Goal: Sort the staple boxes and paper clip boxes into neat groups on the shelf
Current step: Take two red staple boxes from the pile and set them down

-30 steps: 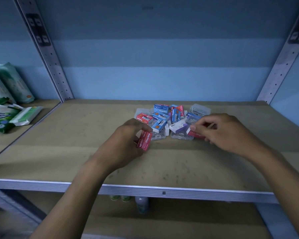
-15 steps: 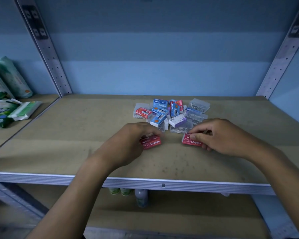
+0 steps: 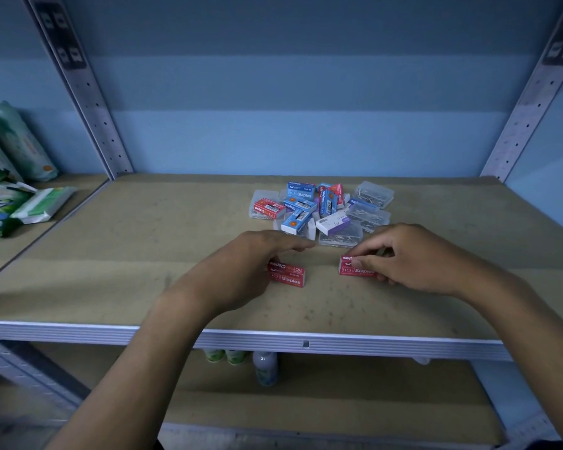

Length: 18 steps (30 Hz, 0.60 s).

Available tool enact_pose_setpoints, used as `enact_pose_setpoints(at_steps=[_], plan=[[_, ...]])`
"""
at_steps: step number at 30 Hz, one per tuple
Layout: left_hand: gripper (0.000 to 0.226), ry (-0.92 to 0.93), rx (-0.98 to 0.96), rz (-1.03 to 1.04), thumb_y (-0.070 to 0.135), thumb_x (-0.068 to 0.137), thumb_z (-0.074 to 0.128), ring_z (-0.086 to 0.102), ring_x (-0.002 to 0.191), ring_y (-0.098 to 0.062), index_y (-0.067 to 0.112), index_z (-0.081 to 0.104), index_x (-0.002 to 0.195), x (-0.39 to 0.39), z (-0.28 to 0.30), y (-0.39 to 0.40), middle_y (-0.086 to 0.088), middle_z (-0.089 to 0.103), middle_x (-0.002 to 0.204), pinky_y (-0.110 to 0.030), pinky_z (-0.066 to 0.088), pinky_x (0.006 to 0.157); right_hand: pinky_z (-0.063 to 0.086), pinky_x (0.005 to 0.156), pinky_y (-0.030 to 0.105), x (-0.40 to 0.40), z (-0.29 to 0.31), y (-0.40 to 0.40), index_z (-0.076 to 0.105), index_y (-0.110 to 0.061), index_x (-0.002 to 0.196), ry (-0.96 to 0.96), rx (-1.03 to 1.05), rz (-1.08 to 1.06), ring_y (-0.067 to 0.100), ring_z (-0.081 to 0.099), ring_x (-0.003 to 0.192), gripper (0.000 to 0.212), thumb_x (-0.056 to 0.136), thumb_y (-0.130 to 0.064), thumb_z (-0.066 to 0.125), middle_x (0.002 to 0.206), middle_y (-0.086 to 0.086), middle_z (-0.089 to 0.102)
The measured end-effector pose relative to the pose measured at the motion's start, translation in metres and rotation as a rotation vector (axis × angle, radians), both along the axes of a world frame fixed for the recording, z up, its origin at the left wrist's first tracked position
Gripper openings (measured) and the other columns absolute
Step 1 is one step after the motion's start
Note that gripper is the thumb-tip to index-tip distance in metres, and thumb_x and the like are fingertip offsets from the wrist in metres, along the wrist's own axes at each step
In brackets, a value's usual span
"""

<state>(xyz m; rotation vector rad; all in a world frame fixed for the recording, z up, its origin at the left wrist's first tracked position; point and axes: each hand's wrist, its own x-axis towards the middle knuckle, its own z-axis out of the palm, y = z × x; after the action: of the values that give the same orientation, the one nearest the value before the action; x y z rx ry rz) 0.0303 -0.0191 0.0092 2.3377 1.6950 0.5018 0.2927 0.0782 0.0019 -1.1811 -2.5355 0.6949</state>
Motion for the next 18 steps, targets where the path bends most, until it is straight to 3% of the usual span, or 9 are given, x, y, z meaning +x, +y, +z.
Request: enact_pose_setpoints(at_steps=[3,8,12,18], plan=[[0.072,-0.061,-0.017,-0.018,-0.002,0.081,0.065,0.048,0.100,0.007,0.035,0.049,0.141,-0.0025,0.0013,-0.0010,0.013,0.055,0.135,0.002,0.035,0.081,0.046,0.077,0.017,0.0028,0.0004,0.0009,0.077,-0.045,0.101,0.022,0.055,-0.034,-0.011,0.058,0.091,0.014,0.090,-0.044,0.069,0.087,-0.033,0.066],[0.058,-0.178,-0.002,-0.001,0.018,0.078,0.078,0.062,0.100,-0.003,0.033,0.060,0.131,-0.0050,0.0024,-0.0052,0.013,0.062,0.123,-0.026,0.053,0.087,0.046,0.080,0.016,0.0070,0.0036,-0.0001,0.077,-0.042,0.101,0.067,0.090,-0.055,-0.011,0.061,0.090,0.013,0.090,-0.040,0.070,0.092,-0.027,0.069],[0.037,-0.194,-0.002,0.019,0.030,0.082,0.077,0.062,0.095,0.001,0.031,0.069,0.117,-0.0026,0.0014,-0.0040,0.016,0.067,0.109,-0.026,0.053,0.084,0.046,0.078,0.014,0.0055,0.0051,-0.0024,0.077,-0.042,0.098,0.076,0.076,-0.048,-0.011,0.063,0.089,0.012,0.090,-0.036,0.070,0.092,-0.026,0.072],[0.028,-0.170,0.011,0.023,0.028,0.082,0.077,0.062,0.092,0.001,0.031,0.073,0.109,0.0017,-0.0003,-0.0028,0.014,0.069,0.104,-0.025,0.052,0.083,0.052,0.083,0.020,0.0050,0.0066,-0.0041,0.077,-0.043,0.097,0.074,0.062,-0.038,-0.010,0.065,0.088,0.013,0.089,-0.034,0.073,0.090,-0.026,0.073]])
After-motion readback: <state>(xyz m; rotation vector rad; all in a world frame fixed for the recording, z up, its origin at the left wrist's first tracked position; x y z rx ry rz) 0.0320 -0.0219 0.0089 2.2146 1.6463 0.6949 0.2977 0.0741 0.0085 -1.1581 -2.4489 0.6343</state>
